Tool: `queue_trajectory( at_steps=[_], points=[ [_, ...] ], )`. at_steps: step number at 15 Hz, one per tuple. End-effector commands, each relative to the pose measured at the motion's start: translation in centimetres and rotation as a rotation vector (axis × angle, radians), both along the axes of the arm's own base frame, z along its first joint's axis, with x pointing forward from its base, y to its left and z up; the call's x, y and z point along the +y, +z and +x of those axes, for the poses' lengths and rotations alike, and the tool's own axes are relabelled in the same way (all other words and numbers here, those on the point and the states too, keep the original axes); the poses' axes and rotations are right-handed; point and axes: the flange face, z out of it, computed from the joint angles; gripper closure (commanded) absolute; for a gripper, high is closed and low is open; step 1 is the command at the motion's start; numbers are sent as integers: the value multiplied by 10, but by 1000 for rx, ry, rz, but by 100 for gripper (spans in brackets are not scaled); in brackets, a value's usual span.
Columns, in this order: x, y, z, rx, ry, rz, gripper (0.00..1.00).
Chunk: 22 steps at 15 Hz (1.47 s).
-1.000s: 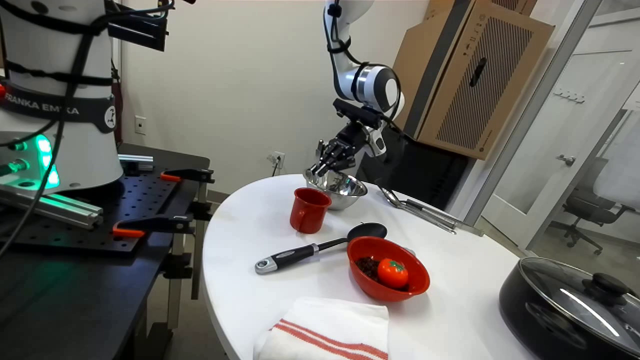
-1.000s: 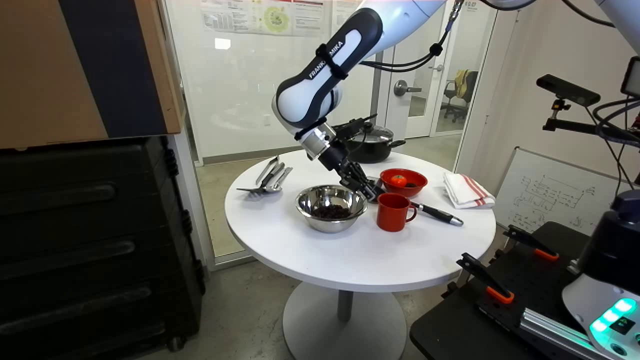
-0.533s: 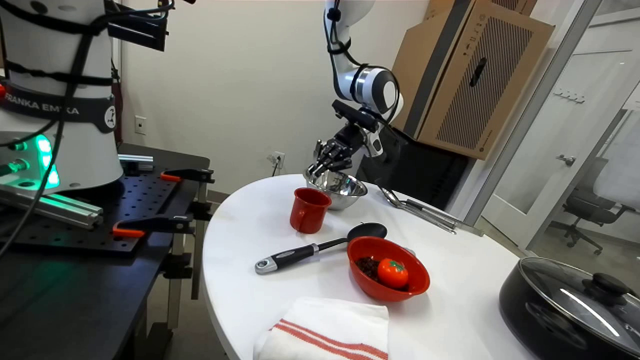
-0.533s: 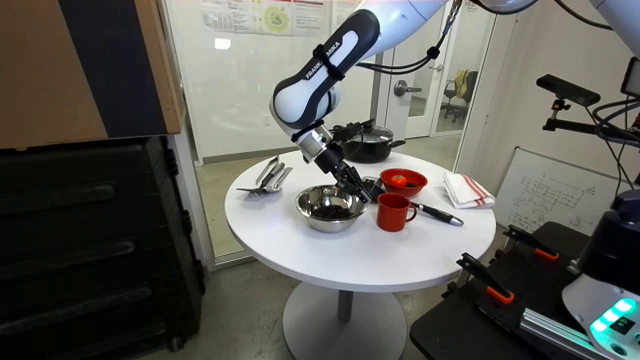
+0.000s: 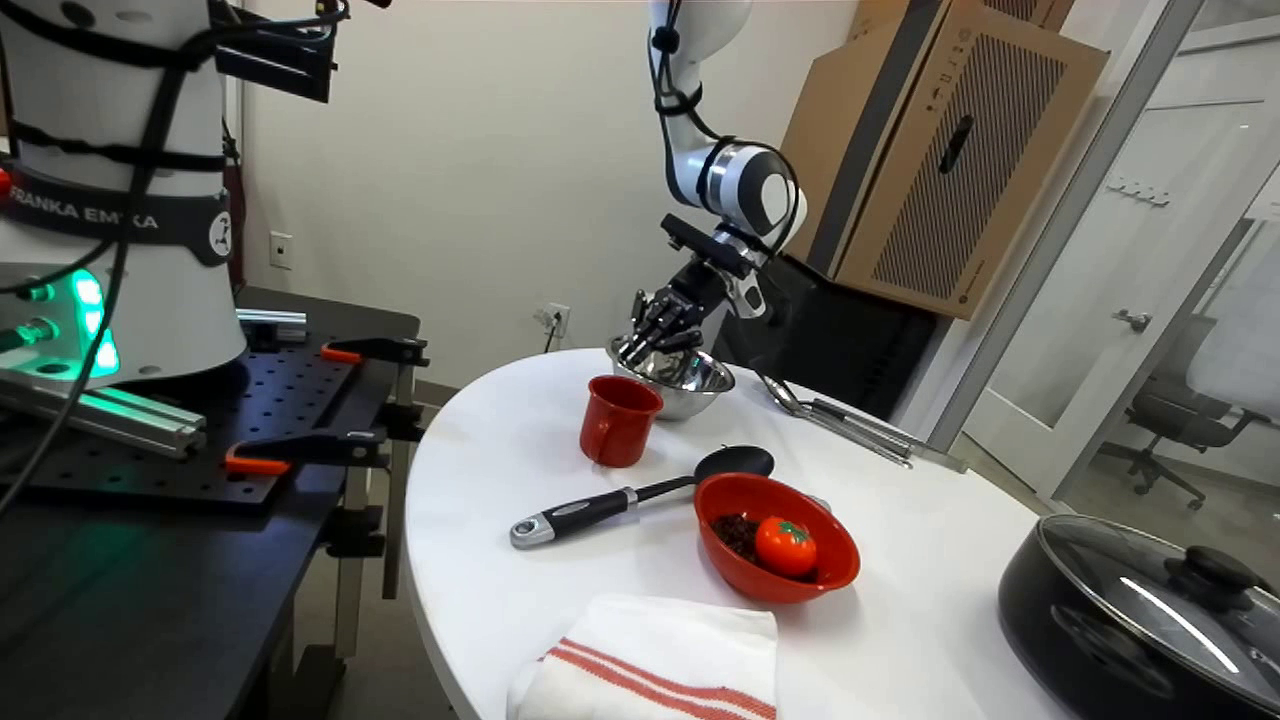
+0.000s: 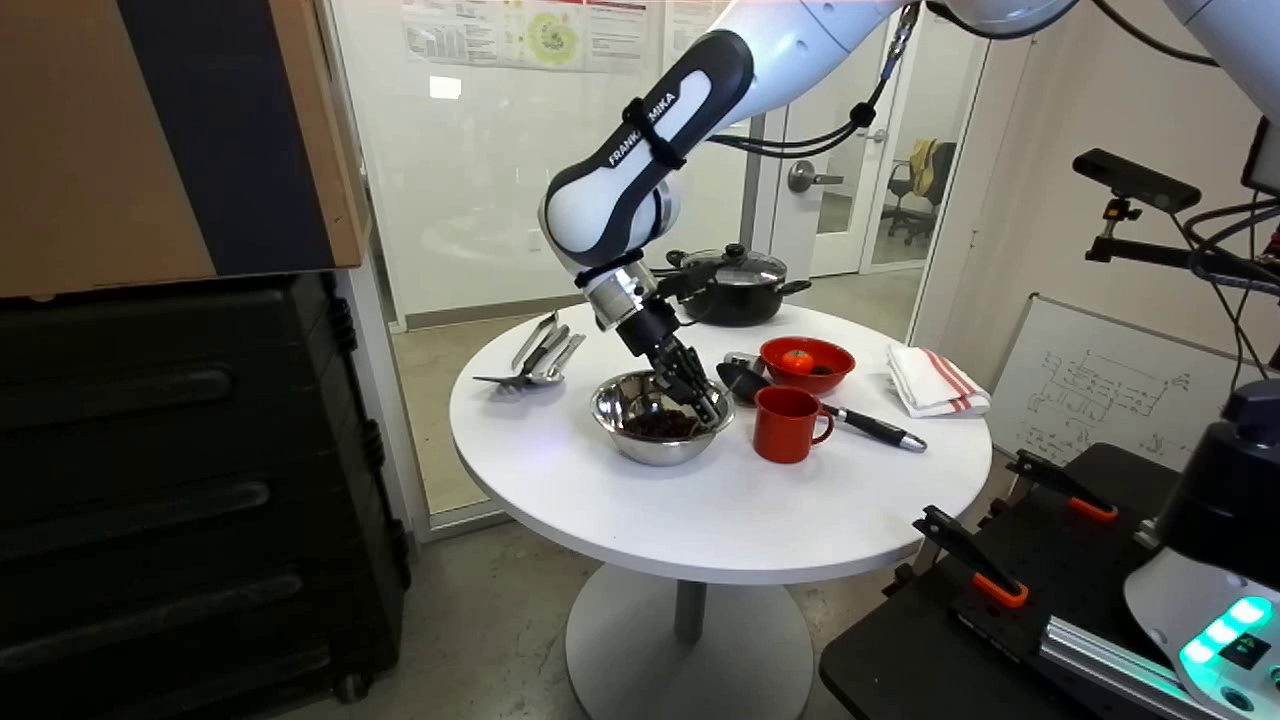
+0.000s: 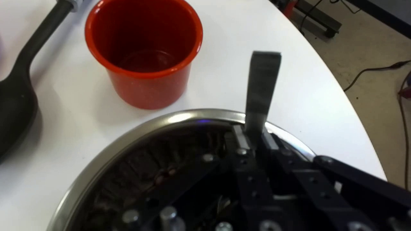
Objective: Use the spoon to mix the contents of the silver bowl
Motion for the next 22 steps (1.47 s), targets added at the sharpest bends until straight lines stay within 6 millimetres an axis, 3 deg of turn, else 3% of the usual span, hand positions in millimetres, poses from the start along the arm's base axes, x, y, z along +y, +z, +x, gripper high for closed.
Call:
queue_trajectory(
  at_steps=[1, 9, 16, 22],
  points=[
    [5, 2, 11, -63, -33, 54, 97],
    [4, 6, 22, -148, -27, 73, 97],
    [-6, 20, 32, -242, 30, 27, 97],
    [-17, 25, 24, -178, 122, -114, 97]
  ],
)
